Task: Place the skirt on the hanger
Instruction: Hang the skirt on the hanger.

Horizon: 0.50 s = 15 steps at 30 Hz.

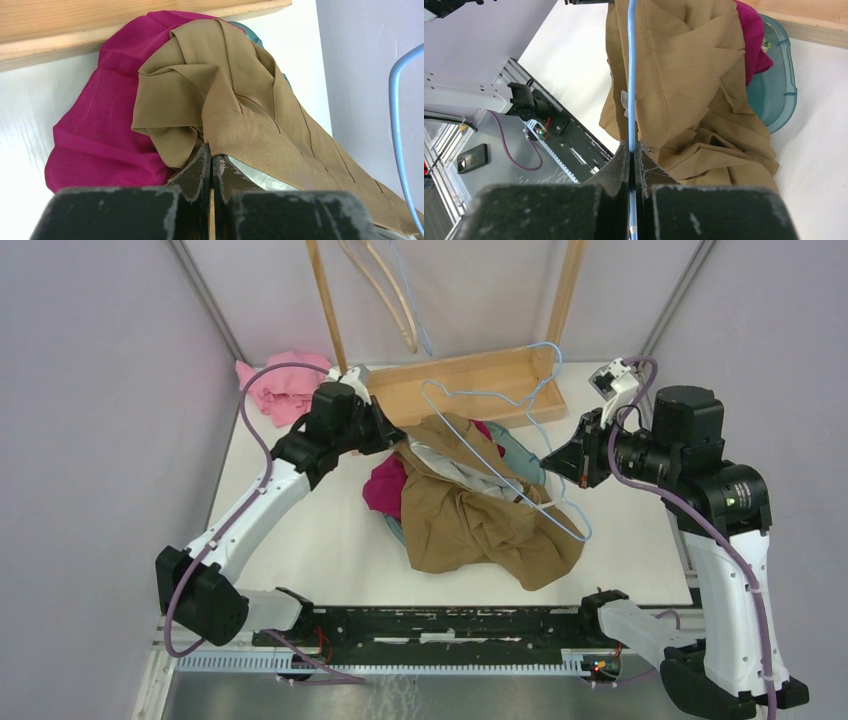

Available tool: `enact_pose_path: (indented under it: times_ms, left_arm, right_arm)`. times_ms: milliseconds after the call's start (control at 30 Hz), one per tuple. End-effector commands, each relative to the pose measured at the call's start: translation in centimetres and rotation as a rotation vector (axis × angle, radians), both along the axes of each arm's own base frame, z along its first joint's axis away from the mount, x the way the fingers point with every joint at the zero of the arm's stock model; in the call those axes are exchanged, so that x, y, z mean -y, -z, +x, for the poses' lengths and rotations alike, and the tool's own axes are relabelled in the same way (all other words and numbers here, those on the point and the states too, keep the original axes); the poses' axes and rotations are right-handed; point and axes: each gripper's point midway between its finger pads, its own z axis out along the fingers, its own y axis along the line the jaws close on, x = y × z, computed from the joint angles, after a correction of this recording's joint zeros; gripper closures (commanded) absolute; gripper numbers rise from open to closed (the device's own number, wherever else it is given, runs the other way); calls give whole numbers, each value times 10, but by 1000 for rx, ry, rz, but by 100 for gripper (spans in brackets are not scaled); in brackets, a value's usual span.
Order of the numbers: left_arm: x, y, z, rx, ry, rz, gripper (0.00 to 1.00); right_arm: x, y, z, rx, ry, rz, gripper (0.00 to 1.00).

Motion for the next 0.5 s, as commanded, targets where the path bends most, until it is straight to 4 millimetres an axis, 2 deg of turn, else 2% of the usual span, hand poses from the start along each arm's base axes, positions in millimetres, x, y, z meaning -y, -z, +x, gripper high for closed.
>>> enact_pose_path:
  times_ms: [0,100,200,300,400,467]
  left_arm:
    - [2,1,3,47,29,15,93]
    - [0,6,-3,40,32,24,87]
    - [-4,10,-10,27,31,61,73]
    - [-10,9,-19,24,21,87,66]
    - [-14,0,-30,34,24,85,64]
    - [-14,-15,-38,61,30,72,63]
  right_arm:
    - [-1,-8,0,37,-22,-10,99]
    - [-2,0,11,13,-6,-21,99]
    - [-4,5,22,6,11,-11,99]
    - [-5,9,31,12,25,-3,99]
    - [-6,11,37,12,24,-6,99]
    - [-6,10,39,17,29,-10,99]
